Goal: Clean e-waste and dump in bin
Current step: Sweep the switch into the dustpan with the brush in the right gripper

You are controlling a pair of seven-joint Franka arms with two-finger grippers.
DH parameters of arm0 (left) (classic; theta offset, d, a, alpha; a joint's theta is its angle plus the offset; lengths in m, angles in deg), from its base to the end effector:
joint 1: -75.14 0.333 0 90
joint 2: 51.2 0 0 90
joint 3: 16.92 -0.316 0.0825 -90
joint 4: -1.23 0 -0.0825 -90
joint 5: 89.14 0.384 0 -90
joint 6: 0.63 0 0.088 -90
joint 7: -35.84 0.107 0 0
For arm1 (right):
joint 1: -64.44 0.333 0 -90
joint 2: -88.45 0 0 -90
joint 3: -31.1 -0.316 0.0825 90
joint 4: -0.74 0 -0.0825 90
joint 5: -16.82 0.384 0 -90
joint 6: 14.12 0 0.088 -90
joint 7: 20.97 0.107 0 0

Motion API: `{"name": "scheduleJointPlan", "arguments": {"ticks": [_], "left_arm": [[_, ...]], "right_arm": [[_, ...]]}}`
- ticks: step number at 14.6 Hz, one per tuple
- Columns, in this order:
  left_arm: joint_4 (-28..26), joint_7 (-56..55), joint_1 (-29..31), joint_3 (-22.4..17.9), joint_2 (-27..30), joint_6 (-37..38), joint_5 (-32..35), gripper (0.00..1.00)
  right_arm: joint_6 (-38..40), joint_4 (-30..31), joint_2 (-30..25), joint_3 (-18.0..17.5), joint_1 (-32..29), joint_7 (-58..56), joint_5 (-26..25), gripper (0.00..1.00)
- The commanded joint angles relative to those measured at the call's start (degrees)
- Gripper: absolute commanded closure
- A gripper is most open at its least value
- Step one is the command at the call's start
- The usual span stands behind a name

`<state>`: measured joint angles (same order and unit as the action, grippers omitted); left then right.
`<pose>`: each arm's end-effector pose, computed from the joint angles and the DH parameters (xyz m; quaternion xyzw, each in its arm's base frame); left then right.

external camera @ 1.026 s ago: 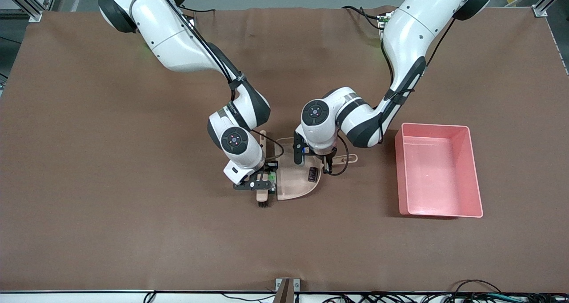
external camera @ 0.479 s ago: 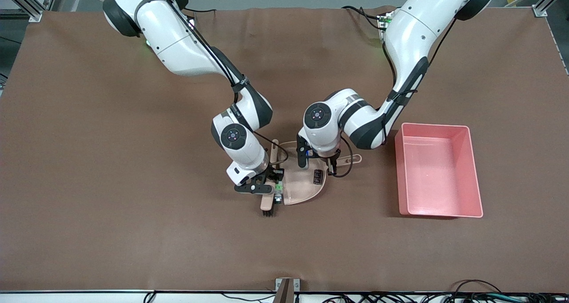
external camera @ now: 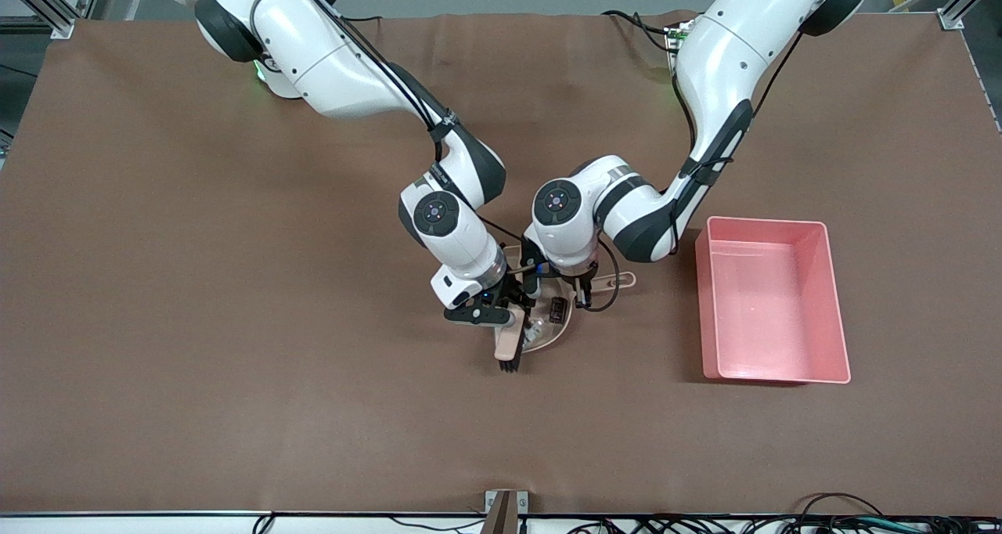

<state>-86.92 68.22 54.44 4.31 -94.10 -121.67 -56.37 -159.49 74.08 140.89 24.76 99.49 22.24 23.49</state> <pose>0.5581 -0.4164 0.2246 -0.7107 0.6932 0.0423 0.1119 0.6019 0.4955 0.2339 -0.9783 0.0856 -0.0726 0.1744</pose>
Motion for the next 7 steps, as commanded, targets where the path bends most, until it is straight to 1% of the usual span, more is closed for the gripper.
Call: {"name": "scheduleJointPlan", "arguments": {"ticks": [1, 2, 4, 7], "left_arm": [[0.5, 0.9, -0.1, 0.6, -1.0, 0.7, 0.8, 0.84], [0.4, 0.9, 0.0, 0.6, -1.0, 0.7, 0.8, 0.84], [0.4, 0.9, 0.0, 0.6, -1.0, 0.7, 0.8, 0.84], [0.4, 0.9, 0.1, 0.7, -1.0, 0.7, 0.7, 0.84]], "right_arm": [[2.4, -0.2, -1.7, -2.3, -3.2, -0.6, 0.7, 1.00], [3.4, -0.2, -1.9, -3.1, -4.5, -2.2, 0.7, 1.00], [5.1, 0.0, -2.8, -3.5, -6.5, -4.7, 0.6, 1.00], [11.3, 0.0, -3.8, -3.5, -10.0, -10.0, 0.6, 1.00]]}}
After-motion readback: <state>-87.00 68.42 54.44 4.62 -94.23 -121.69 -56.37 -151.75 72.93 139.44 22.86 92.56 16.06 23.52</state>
